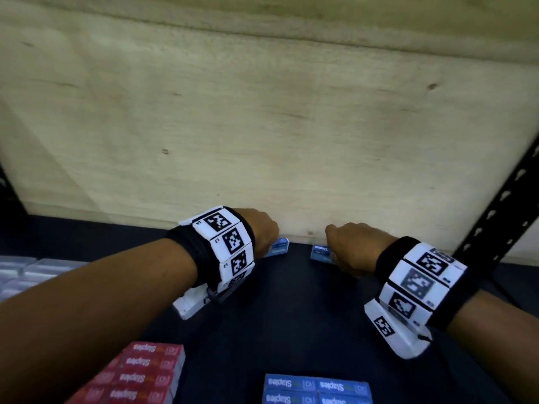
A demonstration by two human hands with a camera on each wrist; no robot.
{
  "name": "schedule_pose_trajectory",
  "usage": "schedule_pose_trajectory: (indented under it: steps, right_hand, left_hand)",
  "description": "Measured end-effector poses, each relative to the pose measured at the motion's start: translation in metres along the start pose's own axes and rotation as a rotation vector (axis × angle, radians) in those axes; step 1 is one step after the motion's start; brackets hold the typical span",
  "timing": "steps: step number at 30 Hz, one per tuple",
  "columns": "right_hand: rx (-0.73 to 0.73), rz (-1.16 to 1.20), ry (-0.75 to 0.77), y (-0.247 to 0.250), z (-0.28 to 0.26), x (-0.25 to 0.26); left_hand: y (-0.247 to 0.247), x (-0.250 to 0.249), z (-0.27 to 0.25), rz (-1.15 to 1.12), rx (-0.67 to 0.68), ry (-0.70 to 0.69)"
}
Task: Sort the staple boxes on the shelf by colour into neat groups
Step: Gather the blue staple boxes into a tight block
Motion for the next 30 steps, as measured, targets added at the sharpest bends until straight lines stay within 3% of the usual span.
schedule_pose_trajectory:
  steps: [3, 12, 16, 24, 30]
  right_hand:
    - [0.028, 0.025, 0.043, -0.005, -0.014, 0.001]
    - [-0.004, 0.239, 0.158, -0.013, -0.072, 0.004]
    - [0.048, 0.325, 0.200, -0.020, -0.094, 0.012]
    - [0.140, 0.499, 0.195, -0.037, -0.118, 0.020]
    - [0.113, 0.588, 0.195, -0.043, -0.130, 0.022]
  left_hand:
    - [-0.005, 0.000, -0.007, 0.064, -0.006, -0.031]
    - [0.002, -0.027, -0.066, -0.189, 0.047, -0.120]
    - [-0.007, -0.038, -0.087, -0.232, 0.104, -0.154]
    - [-0.018, -0.048, -0.115, -0.272, 0.118, -0.178]
    - [-0.028, -0.051, -0.128, -0.313, 0.116, -0.193]
Point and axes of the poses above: each hand's wrist, its own z-axis towards the middle knuckle, its own y-axis out of the back of the hand, x = y × z, the point moved 10 cm from there along z, towards the middle knuckle, and after that the axes turned 5 degrees about -x, right-handed, at the moved point
